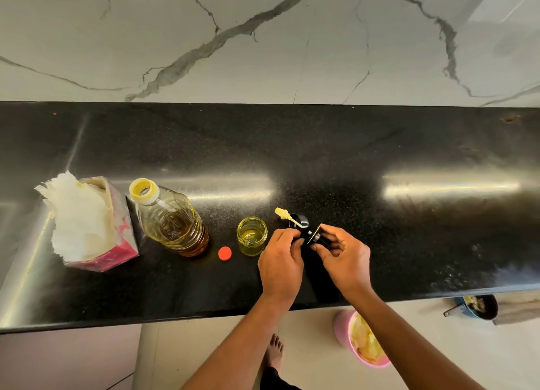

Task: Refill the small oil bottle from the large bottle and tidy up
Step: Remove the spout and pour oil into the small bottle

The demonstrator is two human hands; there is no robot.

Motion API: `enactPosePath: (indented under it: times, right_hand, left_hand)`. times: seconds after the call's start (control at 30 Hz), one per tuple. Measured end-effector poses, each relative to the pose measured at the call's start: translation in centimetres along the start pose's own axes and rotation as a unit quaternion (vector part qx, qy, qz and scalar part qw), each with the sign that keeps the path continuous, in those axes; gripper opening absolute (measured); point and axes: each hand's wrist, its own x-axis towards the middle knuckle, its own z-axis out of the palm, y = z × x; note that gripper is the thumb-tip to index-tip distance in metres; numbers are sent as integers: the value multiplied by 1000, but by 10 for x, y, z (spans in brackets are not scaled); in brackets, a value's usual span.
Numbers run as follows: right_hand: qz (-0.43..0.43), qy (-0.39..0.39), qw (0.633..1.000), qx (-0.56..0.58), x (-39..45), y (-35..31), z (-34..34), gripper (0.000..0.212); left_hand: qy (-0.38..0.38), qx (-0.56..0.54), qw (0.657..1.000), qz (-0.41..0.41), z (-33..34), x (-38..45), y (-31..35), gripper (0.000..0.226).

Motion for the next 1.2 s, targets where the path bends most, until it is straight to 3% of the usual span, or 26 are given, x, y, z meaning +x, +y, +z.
enactPosePath:
  times: [0.27, 0.37, 0.5, 0.63, 0.73, 0.93, 1.07, 1.2]
  right_hand:
    - [-18, -3, 1000, 7, 2, 1, -7, 49]
    - [-32, -2, 999, -10, 1, 2, -9, 50]
    - [-47, -12, 998, -31, -2, 2, -11, 50]
    - [-49, -9, 998, -26, -5, -1, -8, 50]
    - [-47, 2, 999, -21, -8, -1, -7, 50]
    - [-36, -9, 999, -16, -6, 0, -7, 50]
    - [-17, -14, 1000, -22, -9, -4, -3, 61]
    - [-40, -17, 995, -93, -11, -3, -2, 71]
  left_hand:
    - [-65, -155, 983, -73, -4, 3, 1, 20]
    - [-124, -195, 967, -107, -5, 6, 0, 18]
    - [-134, -252, 951, -119, -7, 6, 4, 11]
    - [-98, -359, 907, -198, -8, 9, 18, 17]
    - [-81, -437, 853, -273, -13, 16, 25, 21]
    - [-79, -484, 793, -362, -11, 16, 28, 43]
    - [-77, -475, 796, -367, -6, 14, 28, 52]
    - [-67, -396, 852, -336, 1, 14, 29, 66]
